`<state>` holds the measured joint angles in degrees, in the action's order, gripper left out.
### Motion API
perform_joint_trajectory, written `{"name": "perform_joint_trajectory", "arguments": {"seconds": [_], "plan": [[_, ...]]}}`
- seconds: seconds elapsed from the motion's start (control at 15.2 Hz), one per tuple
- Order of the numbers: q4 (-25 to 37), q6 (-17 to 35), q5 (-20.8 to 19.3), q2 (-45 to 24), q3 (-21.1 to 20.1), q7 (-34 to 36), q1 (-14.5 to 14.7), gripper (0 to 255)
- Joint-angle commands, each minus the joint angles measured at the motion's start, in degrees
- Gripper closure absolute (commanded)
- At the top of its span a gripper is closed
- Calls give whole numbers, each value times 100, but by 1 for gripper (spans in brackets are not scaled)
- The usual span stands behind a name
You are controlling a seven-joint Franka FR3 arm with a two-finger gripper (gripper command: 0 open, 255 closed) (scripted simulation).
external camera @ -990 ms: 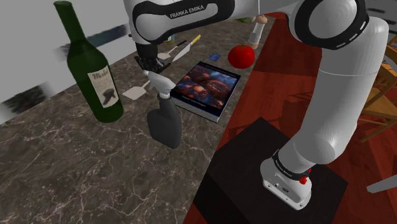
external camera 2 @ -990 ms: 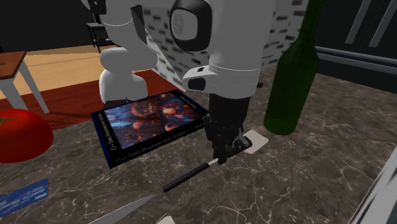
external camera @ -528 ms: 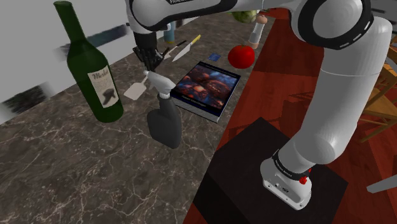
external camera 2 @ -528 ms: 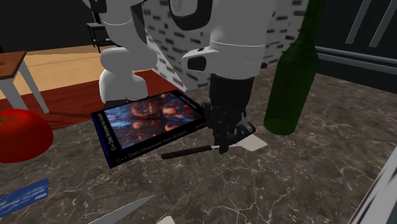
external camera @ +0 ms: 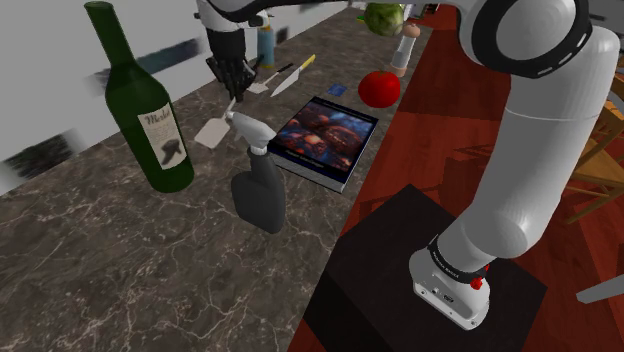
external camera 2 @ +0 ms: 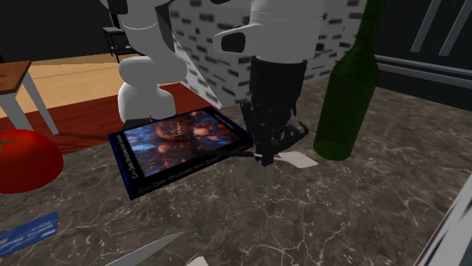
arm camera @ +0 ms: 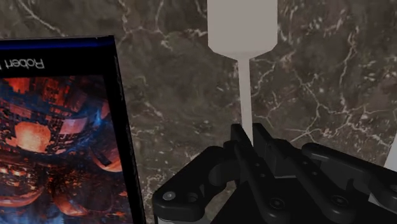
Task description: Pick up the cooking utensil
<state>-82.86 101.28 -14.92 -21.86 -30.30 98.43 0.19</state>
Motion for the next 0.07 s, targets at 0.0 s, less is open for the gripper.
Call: {"name": "perform_joint_trajectory", "arguments": {"seconds": [0.0], "plan": [[40,-43,1,-1,-3,2,9,255]]}}
